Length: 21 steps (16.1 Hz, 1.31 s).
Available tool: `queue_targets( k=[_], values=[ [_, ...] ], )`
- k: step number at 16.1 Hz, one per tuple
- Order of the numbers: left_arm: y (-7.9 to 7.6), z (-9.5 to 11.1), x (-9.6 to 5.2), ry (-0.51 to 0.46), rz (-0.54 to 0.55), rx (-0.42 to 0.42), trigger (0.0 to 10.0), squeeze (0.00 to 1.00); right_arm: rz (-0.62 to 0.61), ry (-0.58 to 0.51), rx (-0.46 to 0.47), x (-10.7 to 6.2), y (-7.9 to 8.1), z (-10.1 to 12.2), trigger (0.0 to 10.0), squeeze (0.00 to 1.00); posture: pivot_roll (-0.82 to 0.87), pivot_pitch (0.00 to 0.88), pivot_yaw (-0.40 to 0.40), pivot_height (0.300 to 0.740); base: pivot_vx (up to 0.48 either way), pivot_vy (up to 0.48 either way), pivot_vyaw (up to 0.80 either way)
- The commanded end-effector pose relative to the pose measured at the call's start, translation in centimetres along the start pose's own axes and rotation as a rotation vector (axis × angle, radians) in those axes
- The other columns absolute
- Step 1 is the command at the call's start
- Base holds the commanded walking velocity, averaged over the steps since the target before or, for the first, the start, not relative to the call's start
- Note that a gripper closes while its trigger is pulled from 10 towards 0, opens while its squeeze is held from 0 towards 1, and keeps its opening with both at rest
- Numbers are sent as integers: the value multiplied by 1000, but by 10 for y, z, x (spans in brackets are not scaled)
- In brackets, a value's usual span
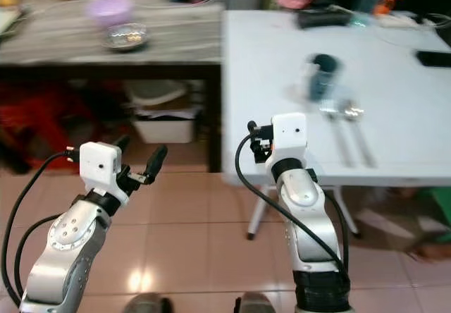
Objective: Setting the table
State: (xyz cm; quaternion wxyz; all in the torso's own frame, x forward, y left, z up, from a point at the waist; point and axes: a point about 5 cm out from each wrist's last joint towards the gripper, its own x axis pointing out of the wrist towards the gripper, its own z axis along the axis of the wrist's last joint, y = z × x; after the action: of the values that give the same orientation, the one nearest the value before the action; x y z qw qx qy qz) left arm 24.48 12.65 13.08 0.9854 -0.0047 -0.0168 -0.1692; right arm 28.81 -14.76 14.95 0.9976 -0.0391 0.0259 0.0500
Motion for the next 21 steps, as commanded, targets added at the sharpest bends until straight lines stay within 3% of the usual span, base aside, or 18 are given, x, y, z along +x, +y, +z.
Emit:
queue_targets(
  k=[1,7,8,13,21],
  values=[
    [-5,1,-1,-1,-21,2,10000,0,-21,19,11,-1,-7,-3,10000,0,18,89,14,740,356,-315,0],
    [-4,1,0,-8,-19,-6,10000,0,-23,72,2,0,-9,-11,10000,0,19,104,14,740,350,-324,0],
    [-6,1,-1,-8,-27,-38,10000,0,-10,90,-3,2,-7,-13,10000,0,22,104,14,740,0,0,0],
    [-3,1,-1,-11,-18,-25,10000,0,-8,176,-36,-1,-7,-30,10000,0,25,107,14,740,0,0,0],
    [-5,0,-3,-3,-16,-19,10000,0,40,216,-43,8,-1,-36,10000,0,28,115,18,740,0,0,0]
  ],
)
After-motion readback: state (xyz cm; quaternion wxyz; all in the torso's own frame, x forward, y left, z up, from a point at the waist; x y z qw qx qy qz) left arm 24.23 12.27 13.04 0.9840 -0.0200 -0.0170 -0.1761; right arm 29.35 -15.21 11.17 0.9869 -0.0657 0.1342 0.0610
